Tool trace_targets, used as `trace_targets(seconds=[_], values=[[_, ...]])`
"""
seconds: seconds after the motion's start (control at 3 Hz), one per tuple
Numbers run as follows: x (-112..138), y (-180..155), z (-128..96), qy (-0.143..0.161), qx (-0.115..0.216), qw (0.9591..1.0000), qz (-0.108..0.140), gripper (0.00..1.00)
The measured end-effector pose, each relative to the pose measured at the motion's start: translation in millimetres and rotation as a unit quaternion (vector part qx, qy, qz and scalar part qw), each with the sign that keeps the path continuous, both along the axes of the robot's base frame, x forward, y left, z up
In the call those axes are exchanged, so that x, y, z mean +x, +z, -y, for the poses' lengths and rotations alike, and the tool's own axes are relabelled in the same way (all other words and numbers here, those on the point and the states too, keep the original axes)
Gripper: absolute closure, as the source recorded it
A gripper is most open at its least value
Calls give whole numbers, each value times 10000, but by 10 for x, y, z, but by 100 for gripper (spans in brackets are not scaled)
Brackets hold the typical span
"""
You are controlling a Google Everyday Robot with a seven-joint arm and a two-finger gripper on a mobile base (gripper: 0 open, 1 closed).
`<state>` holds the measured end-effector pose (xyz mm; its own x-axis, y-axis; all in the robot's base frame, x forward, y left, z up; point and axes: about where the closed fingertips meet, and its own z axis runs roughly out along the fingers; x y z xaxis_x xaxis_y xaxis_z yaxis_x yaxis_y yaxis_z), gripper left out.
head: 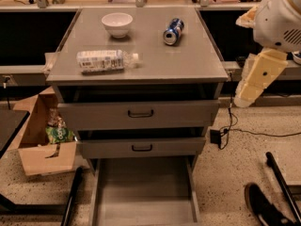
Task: Place blue plastic bottle into bottom drawer
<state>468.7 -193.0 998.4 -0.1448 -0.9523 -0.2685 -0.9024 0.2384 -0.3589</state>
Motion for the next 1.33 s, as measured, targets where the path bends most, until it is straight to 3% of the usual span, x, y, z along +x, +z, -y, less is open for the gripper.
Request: trace_targets(seconds=[0.33,0.67,1.0,1.33], values=[[440,-146,-233,361,266,9990,10,0],[1012,-256,-743,760,994,9921,-87,0],[1292,-240,-1229,1106,1873,9755,-330,0],[1292,-241,-1230,1107,1873,9755,-330,0]])
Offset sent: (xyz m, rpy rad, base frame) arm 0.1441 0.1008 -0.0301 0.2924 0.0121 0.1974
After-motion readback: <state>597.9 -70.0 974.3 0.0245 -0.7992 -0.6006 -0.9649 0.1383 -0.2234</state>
